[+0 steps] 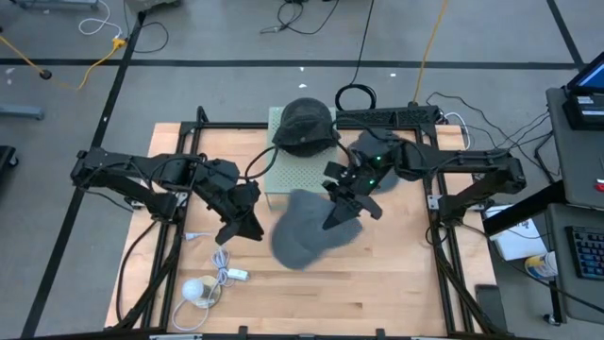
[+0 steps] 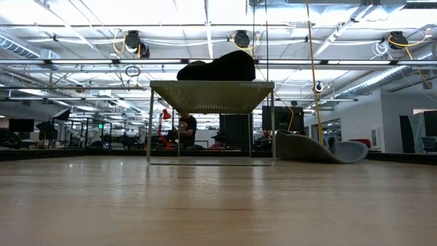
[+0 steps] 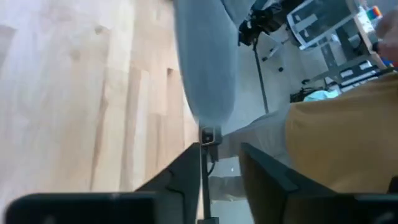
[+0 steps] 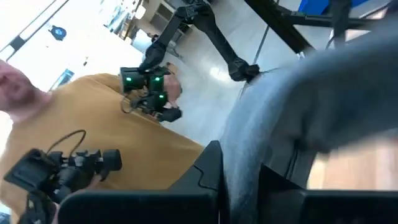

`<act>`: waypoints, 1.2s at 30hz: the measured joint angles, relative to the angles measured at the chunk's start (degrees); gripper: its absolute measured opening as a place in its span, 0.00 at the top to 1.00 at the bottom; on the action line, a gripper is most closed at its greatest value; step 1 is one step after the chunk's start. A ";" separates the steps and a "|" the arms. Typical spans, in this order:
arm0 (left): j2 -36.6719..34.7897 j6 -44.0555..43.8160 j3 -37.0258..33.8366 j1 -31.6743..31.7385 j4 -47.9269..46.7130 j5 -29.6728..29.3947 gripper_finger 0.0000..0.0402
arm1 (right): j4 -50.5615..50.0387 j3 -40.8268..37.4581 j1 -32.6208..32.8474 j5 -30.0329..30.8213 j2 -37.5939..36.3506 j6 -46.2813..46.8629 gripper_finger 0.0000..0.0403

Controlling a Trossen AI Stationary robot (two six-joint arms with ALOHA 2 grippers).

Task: Pick & Place hat
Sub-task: Put the left gray cap on the shelf

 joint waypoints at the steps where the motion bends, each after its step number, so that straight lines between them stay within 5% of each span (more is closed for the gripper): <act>1: 0.00 -0.01 0.00 0.51 -0.37 -0.02 0.69 | -0.12 -0.02 0.09 -0.10 -0.42 0.99 1.00; 10: 0.00 0.50 0.00 3.90 -0.89 -0.01 0.55 | -10.80 0.07 0.47 -1.24 -5.42 2.18 1.00; 18: 0.00 0.06 0.00 5.42 1.06 -0.04 0.54 | -13.75 0.01 -0.26 0.56 -5.95 -3.18 1.00; 23: 0.00 0.20 0.00 5.94 10.17 -0.42 0.54 | -16.61 0.01 -0.22 0.58 -6.10 -5.01 1.00; 29: 0.00 5.44 0.00 5.78 19.51 -8.95 0.54 | -13.77 0.01 -0.22 0.43 -5.89 -6.34 1.00; 36: 1.00 5.95 0.00 5.85 22.25 -11.42 0.54 | -11.63 0.01 -0.22 -0.02 -5.79 -7.94 1.00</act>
